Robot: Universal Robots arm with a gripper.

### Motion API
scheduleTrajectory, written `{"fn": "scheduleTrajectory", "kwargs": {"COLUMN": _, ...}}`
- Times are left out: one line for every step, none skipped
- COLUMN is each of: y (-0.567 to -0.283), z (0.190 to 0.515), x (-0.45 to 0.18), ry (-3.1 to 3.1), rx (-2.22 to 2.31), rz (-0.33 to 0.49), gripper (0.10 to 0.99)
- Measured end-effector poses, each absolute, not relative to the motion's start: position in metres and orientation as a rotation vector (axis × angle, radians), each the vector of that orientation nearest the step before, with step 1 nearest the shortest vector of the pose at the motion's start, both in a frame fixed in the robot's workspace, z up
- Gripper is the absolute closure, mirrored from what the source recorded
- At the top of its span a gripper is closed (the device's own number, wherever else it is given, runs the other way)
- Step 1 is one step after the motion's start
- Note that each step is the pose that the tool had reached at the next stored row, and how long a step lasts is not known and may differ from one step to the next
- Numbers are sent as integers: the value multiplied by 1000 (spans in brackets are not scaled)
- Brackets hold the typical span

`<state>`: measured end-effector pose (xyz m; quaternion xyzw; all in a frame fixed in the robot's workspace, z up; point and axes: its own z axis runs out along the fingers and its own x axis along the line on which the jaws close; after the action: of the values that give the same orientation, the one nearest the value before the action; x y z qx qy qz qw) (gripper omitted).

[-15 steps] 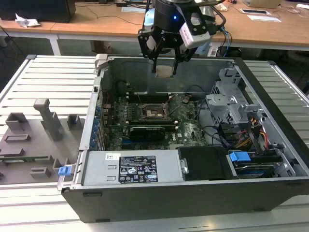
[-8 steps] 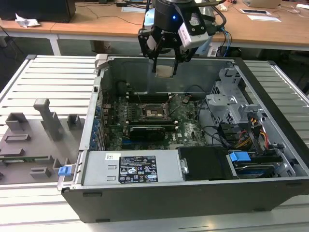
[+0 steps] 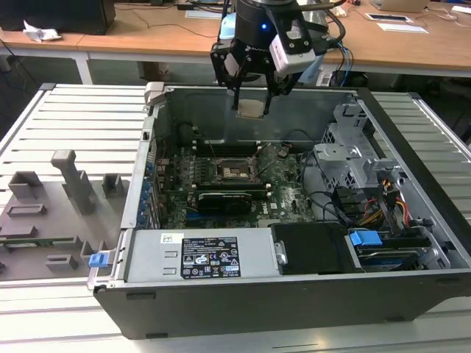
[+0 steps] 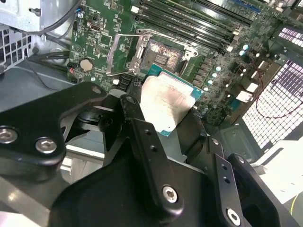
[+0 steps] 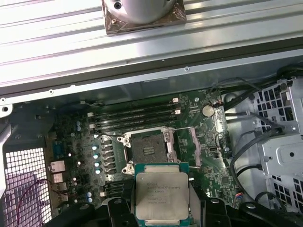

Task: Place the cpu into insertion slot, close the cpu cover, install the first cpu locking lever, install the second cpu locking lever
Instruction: 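Place the cpu into insertion slot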

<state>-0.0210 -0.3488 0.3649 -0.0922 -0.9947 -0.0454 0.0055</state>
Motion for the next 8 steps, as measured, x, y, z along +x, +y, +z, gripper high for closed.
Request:
{"fn": "scheduleTrajectory", "kwargs": {"y": -349, "z": 365, "x": -21, "ry": -3113, "rx": -300, "rz": -142, "gripper": 545}}
{"fn": "scheduleTrajectory", "kwargs": {"y": -349, "z": 365, "x": -21, "ry": -3113, "rx": -310, "rz": -142, "gripper": 545}}
{"fn": "scheduleTrajectory", "kwargs": {"y": -349, "z": 365, "x": -21, "ry": -3112, "rx": -325, "rz": -142, "gripper": 545}}
{"fn": "scheduleTrajectory", "kwargs": {"y": -349, "z": 365, "x": -21, "ry": -3111, "rx": -335, "rz": -142, "gripper": 545}}
{"fn": "scheduleTrajectory", "kwargs": {"y": -349, "z": 365, "x": -21, "ry": -3109, "rx": -354, "rz": -142, "gripper": 545}}
{"fn": "scheduleTrajectory", "kwargs": {"y": -349, "z": 365, "x": -21, "ry": -3107, "rx": -375, "rz": -142, "gripper": 545}}
{"fn": "scheduleTrajectory", "kwargs": {"y": -349, "z": 365, "x": -21, "ry": -3106, "rx": -388, "rz": -142, "gripper": 545}}
{"fn": "scheduleTrajectory", "kwargs": {"y": -349, "z": 365, "x": -21, "ry": -3105, "rx": -400, "rz": -142, "gripper": 545}}
